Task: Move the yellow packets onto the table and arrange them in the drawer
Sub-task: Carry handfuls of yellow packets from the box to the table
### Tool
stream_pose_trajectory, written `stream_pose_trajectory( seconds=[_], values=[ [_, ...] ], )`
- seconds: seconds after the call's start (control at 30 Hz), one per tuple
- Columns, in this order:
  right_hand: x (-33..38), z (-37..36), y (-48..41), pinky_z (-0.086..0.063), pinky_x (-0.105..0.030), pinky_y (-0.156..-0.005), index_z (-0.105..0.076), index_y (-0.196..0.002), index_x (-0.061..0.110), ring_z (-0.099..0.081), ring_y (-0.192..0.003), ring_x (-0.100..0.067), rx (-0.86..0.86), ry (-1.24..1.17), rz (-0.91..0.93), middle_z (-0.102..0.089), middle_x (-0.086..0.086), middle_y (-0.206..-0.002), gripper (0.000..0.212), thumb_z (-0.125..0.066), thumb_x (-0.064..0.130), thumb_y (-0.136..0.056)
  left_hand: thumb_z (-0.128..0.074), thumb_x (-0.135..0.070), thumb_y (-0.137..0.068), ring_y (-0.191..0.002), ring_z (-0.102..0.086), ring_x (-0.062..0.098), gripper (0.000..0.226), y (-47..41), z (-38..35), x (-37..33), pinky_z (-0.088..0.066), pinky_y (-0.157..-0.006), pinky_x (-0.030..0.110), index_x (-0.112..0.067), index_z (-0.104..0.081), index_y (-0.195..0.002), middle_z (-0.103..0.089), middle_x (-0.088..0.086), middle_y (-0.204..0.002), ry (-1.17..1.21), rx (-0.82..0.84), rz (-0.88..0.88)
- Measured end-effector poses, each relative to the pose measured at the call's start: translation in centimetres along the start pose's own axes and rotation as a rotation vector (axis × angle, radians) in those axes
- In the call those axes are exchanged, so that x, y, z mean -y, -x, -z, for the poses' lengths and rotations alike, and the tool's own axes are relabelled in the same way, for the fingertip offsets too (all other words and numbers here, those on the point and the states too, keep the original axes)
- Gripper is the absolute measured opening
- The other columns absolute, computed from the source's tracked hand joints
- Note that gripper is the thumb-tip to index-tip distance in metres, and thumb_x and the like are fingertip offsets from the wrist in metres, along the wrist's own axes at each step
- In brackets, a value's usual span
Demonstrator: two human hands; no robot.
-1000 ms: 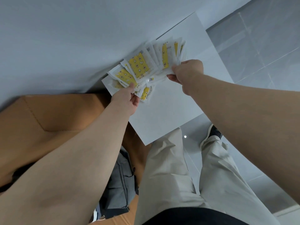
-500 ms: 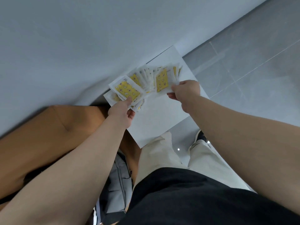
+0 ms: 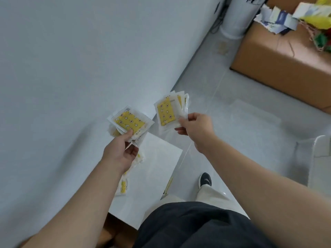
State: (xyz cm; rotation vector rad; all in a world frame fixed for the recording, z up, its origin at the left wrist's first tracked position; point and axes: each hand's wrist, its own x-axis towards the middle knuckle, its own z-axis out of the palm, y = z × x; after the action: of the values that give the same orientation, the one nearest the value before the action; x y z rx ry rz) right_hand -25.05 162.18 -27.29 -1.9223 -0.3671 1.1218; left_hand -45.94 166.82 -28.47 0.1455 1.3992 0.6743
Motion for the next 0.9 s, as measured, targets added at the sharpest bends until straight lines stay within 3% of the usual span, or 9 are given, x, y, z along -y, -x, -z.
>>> stream_pose_trajectory(
  seconds=[0.27,0.43,0.63,0.8,0.9],
  values=[
    [1.0,13.8,2.8,-0.063,-0.031,-0.069,-0.065,-0.091,0.006,-0.074,-0.066,-0.018,-0.395,-0.372,0.066,-0.074,-0.009,-0.085,0.009,-0.068,0.012,-0.097,-0.073,-0.015,-0.089,-0.073,-0.070,0.015,0.012,4.5,-16.0,1.5,-0.050,-0.064,0.027,-0.019,-0.071,-0.100,-0.077,0.001,-0.087,-0.294,0.381,0.011],
    [-0.7,21.9,5.3,-0.061,-0.028,-0.065,-0.064,-0.091,0.004,-0.073,-0.064,-0.020,-0.609,-0.611,0.071,-0.072,-0.009,-0.081,0.012,-0.072,0.012,-0.094,-0.073,-0.015,-0.089,-0.076,-0.071,0.015,0.023,9.0,-23.9,6.3,-0.051,-0.063,0.027,-0.020,-0.070,-0.111,-0.077,0.001,-0.096,-0.497,0.568,0.012],
    [-4.3,30.9,8.2,-0.059,-0.024,-0.058,-0.063,-0.091,0.003,-0.070,-0.061,-0.020,-0.752,-0.804,0.099,-0.070,-0.012,-0.081,0.011,-0.072,0.009,-0.094,-0.072,-0.013,-0.089,-0.079,-0.068,0.016,0.016,15.0,-29.8,15.2,-0.049,-0.065,0.026,-0.018,-0.071,-0.104,-0.077,0.004,-0.109,-0.715,0.651,-0.022],
    [-8.8,39.8,11.1,-0.061,-0.027,-0.061,-0.064,-0.095,0.001,-0.070,-0.063,-0.020,-0.821,-0.874,0.103,-0.071,-0.012,-0.082,0.011,-0.071,0.008,-0.094,-0.071,-0.014,-0.090,-0.067,-0.067,0.012,0.025,19.5,-33.3,24.2,-0.045,-0.059,0.025,-0.018,-0.070,-0.115,-0.076,0.000,-0.097,-0.849,0.690,-0.049],
    [-12.2,45.5,13.1,-0.061,-0.028,-0.061,-0.063,-0.089,0.004,-0.070,-0.064,-0.021,-0.852,-0.881,0.102,-0.071,-0.012,-0.081,0.010,-0.070,0.008,-0.095,-0.072,-0.012,-0.089,-0.069,-0.067,0.013,0.024,22.1,-35.2,30.0,-0.045,-0.059,0.026,-0.018,-0.070,-0.112,-0.076,-0.001,-0.096,-0.884,0.698,-0.049]
  ],
)
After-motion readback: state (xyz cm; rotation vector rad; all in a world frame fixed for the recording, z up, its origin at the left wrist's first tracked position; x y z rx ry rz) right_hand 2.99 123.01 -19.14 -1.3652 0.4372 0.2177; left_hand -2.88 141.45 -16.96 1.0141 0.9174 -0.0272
